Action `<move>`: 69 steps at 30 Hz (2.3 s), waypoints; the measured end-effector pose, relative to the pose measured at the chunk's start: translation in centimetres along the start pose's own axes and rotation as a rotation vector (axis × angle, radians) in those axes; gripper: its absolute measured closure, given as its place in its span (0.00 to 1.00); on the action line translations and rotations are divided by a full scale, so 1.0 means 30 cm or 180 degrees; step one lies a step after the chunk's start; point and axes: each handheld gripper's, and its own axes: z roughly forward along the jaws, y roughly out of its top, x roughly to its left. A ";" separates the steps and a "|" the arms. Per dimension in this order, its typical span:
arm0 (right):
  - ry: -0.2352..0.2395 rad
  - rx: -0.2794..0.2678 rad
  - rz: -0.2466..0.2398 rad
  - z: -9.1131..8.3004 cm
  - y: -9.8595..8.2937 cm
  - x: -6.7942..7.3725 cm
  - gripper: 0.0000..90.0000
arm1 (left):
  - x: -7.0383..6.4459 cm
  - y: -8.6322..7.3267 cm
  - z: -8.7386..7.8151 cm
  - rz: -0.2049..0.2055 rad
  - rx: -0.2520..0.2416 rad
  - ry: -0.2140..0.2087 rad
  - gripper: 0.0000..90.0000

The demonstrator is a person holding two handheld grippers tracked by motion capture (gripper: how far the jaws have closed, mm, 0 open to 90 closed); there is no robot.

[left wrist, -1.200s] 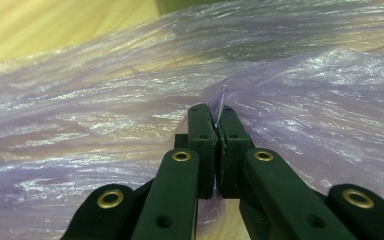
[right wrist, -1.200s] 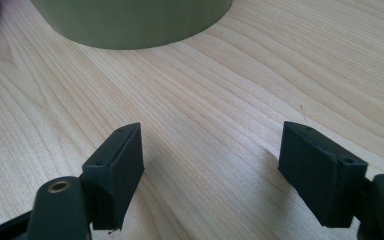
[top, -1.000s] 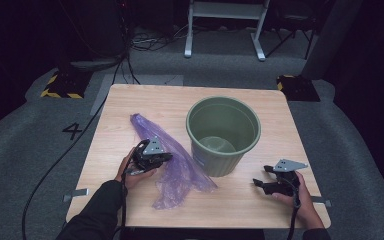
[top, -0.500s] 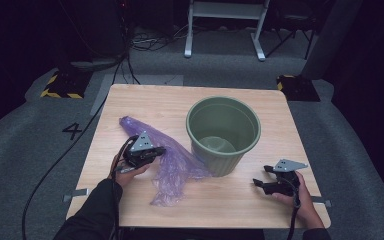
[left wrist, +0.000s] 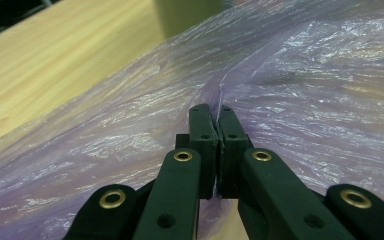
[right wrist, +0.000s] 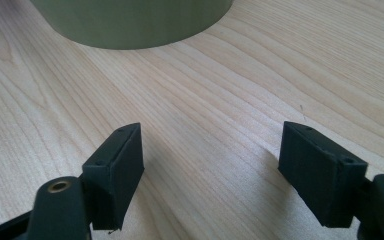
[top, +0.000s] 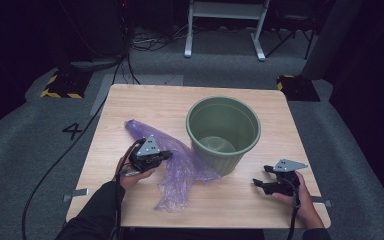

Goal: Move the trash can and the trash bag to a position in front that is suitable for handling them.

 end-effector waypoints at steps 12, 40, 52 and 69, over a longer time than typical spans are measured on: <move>-0.0002 -0.0001 0.0006 -0.002 -0.001 0.001 0.29 | -0.140 0.057 0.161 0.0093 0.0265 -0.0161 0.98; 0.1087 -0.0321 -0.0321 -0.066 0.114 0.231 0.29 | -0.240 0.048 0.291 0.0232 0.0454 -0.0173 0.94; 0.1074 0.0173 -0.0709 0.037 0.102 0.323 0.63 | -0.244 0.051 0.289 0.0234 0.0378 -0.0178 0.81; 0.0488 0.0177 -0.0394 0.009 0.053 0.147 0.89 | -0.114 0.028 0.040 -0.0029 0.0066 -0.0269 0.30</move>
